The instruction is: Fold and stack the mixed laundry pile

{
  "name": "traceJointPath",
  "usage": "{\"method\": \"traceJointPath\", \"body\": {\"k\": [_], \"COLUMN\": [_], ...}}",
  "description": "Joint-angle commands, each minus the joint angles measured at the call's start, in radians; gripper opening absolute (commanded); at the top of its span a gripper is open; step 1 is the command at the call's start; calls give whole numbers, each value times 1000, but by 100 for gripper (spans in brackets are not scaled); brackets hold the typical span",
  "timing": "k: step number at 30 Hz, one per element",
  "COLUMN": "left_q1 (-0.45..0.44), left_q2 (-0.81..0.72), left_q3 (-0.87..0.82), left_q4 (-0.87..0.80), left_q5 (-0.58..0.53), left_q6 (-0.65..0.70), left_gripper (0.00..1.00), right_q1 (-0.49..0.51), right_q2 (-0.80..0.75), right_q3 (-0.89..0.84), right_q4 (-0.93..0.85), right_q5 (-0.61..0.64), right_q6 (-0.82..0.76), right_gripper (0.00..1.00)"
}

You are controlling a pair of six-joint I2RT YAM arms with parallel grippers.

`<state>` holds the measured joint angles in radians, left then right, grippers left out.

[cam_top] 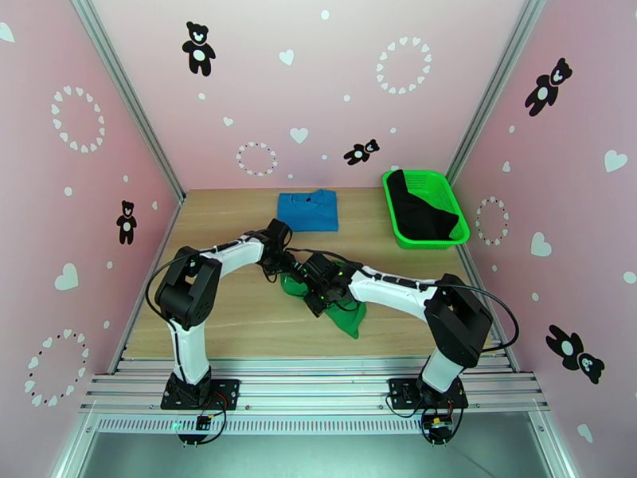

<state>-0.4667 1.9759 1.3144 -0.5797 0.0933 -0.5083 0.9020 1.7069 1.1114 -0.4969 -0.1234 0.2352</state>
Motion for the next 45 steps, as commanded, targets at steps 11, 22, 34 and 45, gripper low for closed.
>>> {"method": "traceJointPath", "body": {"k": [11,22,34,45], "left_q1": [-15,86,375,451], "left_q2": [111,-399,-566,-433], "left_q3": [51,285,851,1194], "left_q4": [11,-372,-737,-833], "left_q5": [14,-149,-208,-113], "left_q6": [24,75,187,269], "left_gripper": [0,0,0,0], "right_q1": [7,129,212,224], "right_q2": [-81,-58,317,535], "right_q3": [-7,417,1229,1589], "right_q4": [9,-238,-241,-71], "right_q5": [-18,-70,-356,-470], "right_q6": [39,47,159,360], "right_gripper": [0,0,0,0]}}
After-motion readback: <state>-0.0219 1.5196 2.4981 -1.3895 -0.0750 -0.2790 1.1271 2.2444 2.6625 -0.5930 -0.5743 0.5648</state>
